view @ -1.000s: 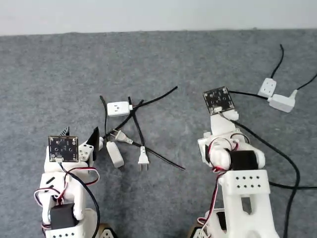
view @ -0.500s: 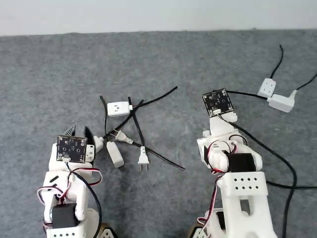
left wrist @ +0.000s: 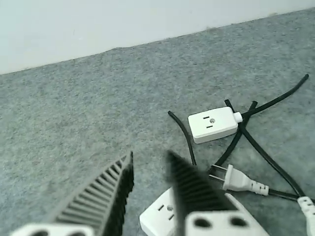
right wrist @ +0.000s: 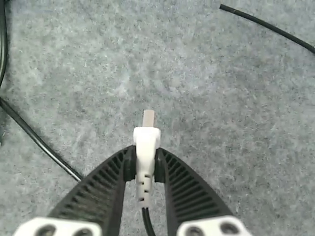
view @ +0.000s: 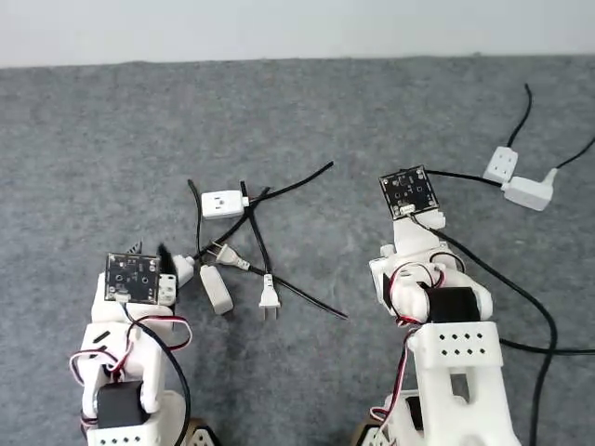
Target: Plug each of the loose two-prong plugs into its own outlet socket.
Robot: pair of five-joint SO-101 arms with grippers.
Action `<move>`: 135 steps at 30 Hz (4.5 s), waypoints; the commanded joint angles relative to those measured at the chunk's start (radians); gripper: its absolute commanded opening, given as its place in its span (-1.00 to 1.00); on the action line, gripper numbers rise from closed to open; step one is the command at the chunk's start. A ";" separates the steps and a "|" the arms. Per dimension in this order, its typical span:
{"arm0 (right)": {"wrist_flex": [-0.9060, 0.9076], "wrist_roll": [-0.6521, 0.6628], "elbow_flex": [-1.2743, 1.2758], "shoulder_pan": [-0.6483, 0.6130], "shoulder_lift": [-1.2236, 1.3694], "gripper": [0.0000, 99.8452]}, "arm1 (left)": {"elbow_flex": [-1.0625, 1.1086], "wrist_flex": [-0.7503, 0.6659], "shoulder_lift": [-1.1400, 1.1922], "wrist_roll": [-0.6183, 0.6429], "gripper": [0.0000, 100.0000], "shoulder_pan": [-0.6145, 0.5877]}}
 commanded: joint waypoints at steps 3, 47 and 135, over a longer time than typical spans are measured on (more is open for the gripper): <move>-0.021 -0.006 -0.006 0.007 -0.016 -0.98 | -0.042 -0.002 -0.008 -0.035 -0.75 -0.006; -0.090 -0.006 0.054 -0.036 -0.016 -0.98 | -0.926 0.066 1.241 -0.081 -0.67 0.048; -0.093 0.012 0.061 -0.067 -0.016 -0.98 | -2.829 0.835 2.964 -0.976 -0.98 0.215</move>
